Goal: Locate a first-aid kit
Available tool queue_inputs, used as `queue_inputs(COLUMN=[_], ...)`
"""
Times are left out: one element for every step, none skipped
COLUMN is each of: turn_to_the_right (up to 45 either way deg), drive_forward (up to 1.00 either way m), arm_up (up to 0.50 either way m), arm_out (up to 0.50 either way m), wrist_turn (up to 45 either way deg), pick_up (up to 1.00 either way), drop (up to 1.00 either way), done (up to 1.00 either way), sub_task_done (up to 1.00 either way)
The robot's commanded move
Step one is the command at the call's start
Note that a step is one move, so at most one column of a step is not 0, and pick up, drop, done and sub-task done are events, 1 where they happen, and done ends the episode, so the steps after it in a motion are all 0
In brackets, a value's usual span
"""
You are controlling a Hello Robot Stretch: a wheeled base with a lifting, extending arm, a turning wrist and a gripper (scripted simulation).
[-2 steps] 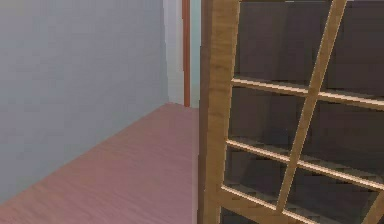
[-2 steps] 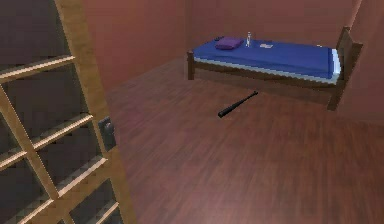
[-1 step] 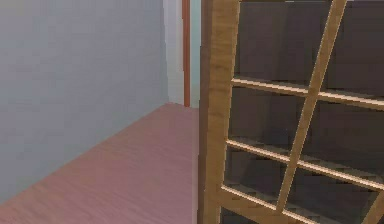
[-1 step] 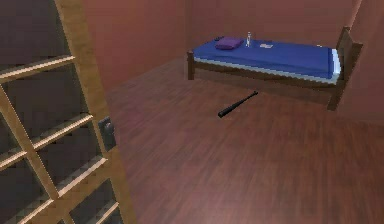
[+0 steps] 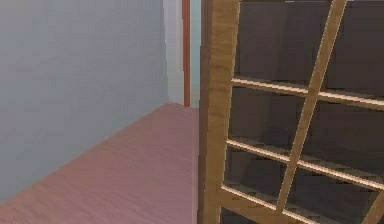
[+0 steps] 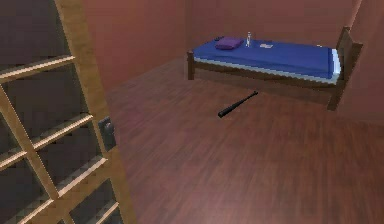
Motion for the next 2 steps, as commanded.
queue_inputs(turn_to_the_right=[45.0, 45.0], drive_forward=[0.0, 0.0], arm_up=[0.0, 0.0], arm_out=[0.0, 0.0], wrist_turn=[0.0, 0.0], pick_up=[0.0, 0.0], drop=[0.0, 0.0], done=[0.0, 0.0], sub_task_done=[0.0, 0.0])
